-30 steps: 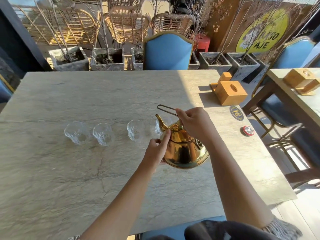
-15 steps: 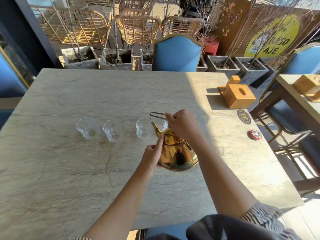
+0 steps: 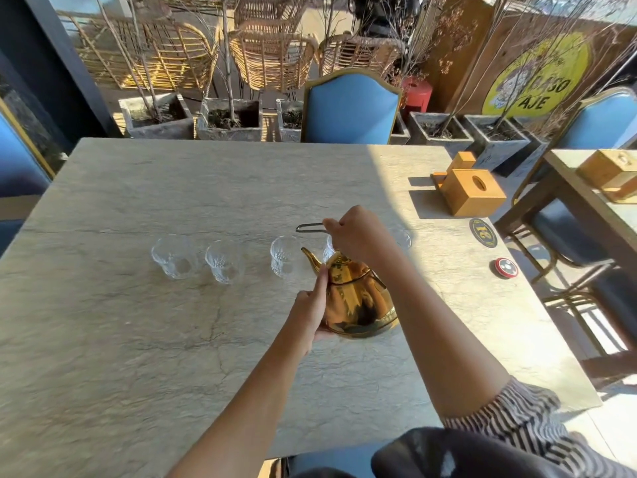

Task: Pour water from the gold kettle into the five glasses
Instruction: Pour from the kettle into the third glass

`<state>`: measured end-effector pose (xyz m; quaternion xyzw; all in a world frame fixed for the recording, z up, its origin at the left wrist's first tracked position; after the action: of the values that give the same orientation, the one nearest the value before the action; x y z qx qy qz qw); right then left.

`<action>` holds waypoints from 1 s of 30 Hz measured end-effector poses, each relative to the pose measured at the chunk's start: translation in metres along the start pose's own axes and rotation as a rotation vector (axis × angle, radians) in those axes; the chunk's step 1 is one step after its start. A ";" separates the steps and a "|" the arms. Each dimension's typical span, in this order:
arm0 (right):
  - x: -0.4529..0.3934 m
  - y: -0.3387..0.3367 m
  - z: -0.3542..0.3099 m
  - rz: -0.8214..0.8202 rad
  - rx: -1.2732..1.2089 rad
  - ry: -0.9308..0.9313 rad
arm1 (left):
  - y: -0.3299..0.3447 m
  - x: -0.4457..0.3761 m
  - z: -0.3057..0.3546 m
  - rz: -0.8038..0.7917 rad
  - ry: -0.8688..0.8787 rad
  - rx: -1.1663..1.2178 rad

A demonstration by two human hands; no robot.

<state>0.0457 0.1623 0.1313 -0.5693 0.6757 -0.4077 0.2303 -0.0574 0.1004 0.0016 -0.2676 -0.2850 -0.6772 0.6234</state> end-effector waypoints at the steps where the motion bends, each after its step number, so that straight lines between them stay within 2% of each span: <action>1: 0.000 -0.002 -0.001 -0.002 0.008 -0.003 | 0.000 0.002 0.001 -0.007 -0.004 0.008; 30: 0.009 -0.043 -0.031 -0.022 0.156 -0.065 | 0.017 0.034 0.023 -0.134 -0.038 0.113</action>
<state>0.0444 0.1616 0.1854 -0.5699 0.6277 -0.4429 0.2916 -0.0426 0.0924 0.0435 -0.2250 -0.3517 -0.6949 0.5855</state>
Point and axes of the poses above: each hand's wrist, its own x-axis away from the middle knuckle, its own y-axis out of the palm, z = x × y, the point moved 3 cm from there along -x, towards the middle knuckle, and after that the axes turned 4 degrees about z, right-handed, at the moved point
